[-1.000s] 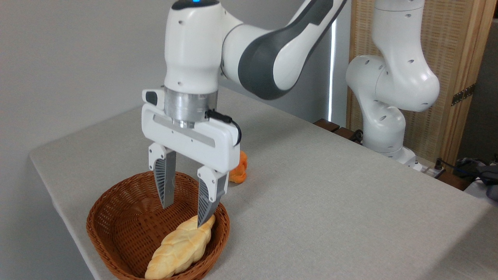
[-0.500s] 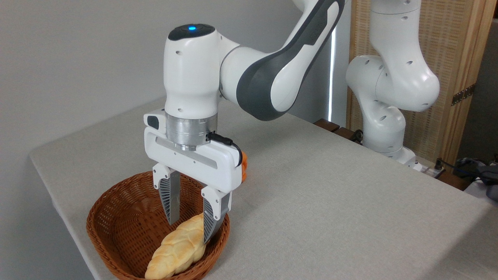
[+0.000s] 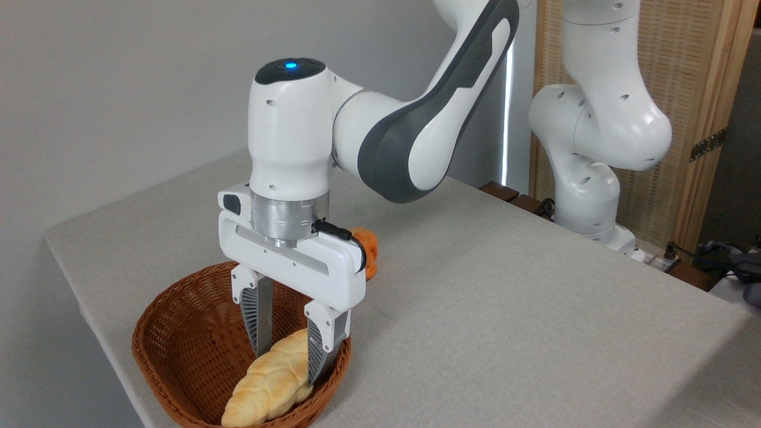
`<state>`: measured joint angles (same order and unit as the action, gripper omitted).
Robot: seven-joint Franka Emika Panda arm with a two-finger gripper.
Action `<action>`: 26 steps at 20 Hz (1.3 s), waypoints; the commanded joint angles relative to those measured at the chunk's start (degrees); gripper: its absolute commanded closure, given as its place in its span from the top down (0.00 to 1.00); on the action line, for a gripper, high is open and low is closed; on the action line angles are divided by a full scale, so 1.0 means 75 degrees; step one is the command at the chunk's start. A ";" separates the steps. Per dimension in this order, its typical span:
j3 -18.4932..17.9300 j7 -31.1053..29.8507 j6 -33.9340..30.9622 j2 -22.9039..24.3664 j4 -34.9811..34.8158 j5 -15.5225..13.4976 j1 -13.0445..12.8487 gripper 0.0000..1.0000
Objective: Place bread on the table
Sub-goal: 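Lower the open gripper into the basket over the bread roll, then close the gripper on the middle of the bread roll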
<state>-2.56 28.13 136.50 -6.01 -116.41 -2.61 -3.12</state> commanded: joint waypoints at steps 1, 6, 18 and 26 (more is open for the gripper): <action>-0.0010 0.0057 0.0257 -0.0089 -0.0006 0.0088 -0.0017 1.00; -0.0010 0.0069 0.0257 -0.0089 -0.0006 0.0207 -0.0017 0.56; -0.0010 0.0057 0.0246 -0.0066 -0.0017 0.0207 -0.0017 0.32; -0.0010 0.0046 0.0246 -0.0031 0.0006 0.0183 -0.0017 0.31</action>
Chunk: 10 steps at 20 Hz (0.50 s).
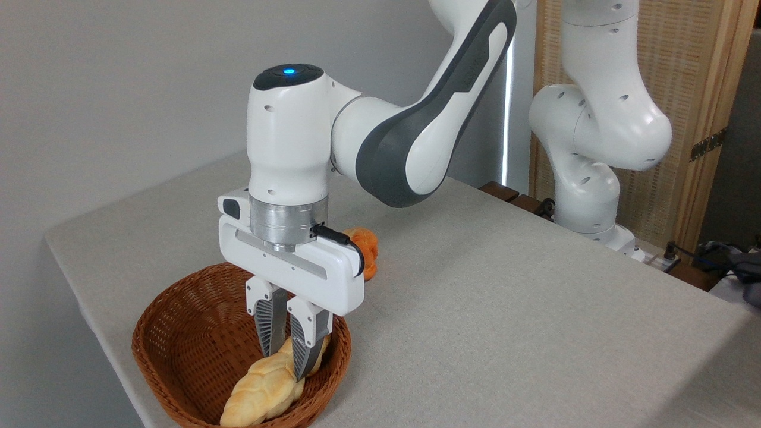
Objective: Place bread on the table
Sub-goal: 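Close the gripper on the middle of the bread roll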
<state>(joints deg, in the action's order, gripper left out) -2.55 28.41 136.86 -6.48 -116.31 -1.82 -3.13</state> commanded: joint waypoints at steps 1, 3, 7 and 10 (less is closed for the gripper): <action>0.0001 0.0009 0.0197 0.0032 -0.0007 0.0067 -0.0016 0.30; -0.0011 0.0009 0.0209 0.0056 0.0016 0.0067 -0.0016 0.28; 0.0001 -0.0026 0.0209 0.0173 0.0040 -0.0015 -0.0016 0.28; 0.0012 -0.0073 0.0197 0.0290 0.0040 -0.0015 -0.0016 0.28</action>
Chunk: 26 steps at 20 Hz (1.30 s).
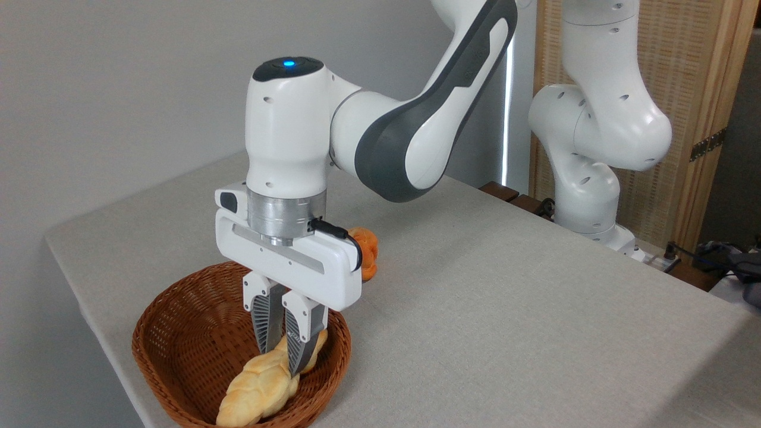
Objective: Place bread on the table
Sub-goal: 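Close the gripper on the middle of the bread roll, then lift the bread roll out of the basket and carry it sideways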
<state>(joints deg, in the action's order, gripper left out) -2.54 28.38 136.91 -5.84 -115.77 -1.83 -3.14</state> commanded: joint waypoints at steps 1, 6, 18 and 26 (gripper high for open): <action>0.0022 -0.0081 0.0191 0.0239 -0.0032 -0.0014 -0.0014 0.28; 0.0057 -0.0093 0.0155 0.0473 -0.0044 -0.0025 -0.0026 0.28; 0.0057 0.0048 -0.1470 0.1504 -0.0079 -0.0189 -0.0061 0.37; 0.0010 0.1429 -0.4014 0.2605 -0.0500 -0.0201 -0.0061 0.40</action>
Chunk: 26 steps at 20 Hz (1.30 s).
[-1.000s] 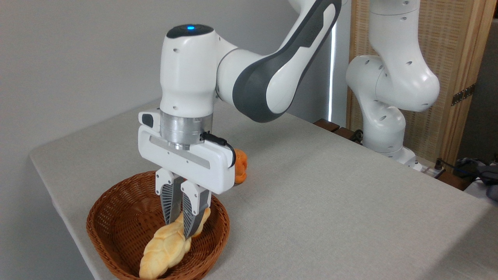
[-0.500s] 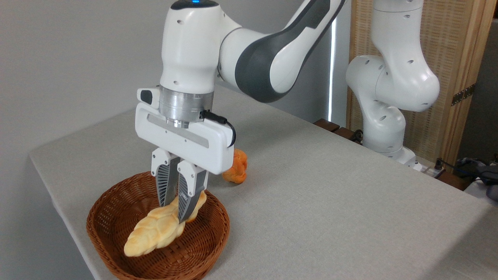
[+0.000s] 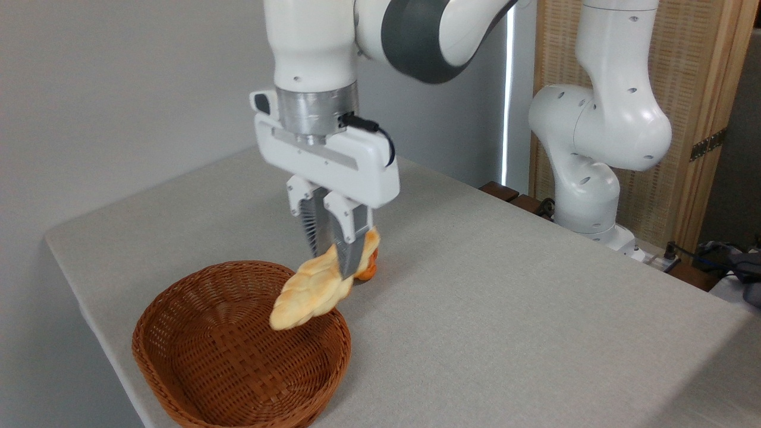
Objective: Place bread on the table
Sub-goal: 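Lift the bread roll out of the basket and carry it sideways, then lower the bread roll onto the table beside the basket and release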
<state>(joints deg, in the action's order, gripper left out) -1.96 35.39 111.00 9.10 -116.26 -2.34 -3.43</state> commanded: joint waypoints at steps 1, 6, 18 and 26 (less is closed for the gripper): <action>-0.0079 0.0670 -0.0840 0.0720 -0.0494 -0.0133 -0.0024 0.41; -0.0090 0.0942 -0.2002 0.0955 -0.0741 -0.0133 -0.0024 0.46; 0.0144 0.1117 -0.1266 0.0440 -0.0870 -0.0133 -0.0047 1.00; 0.0460 0.1106 -0.1230 0.0146 -0.0835 -0.0028 -0.0047 1.00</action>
<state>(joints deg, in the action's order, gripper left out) 1.55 42.63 100.95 9.91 -122.66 -2.34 -3.84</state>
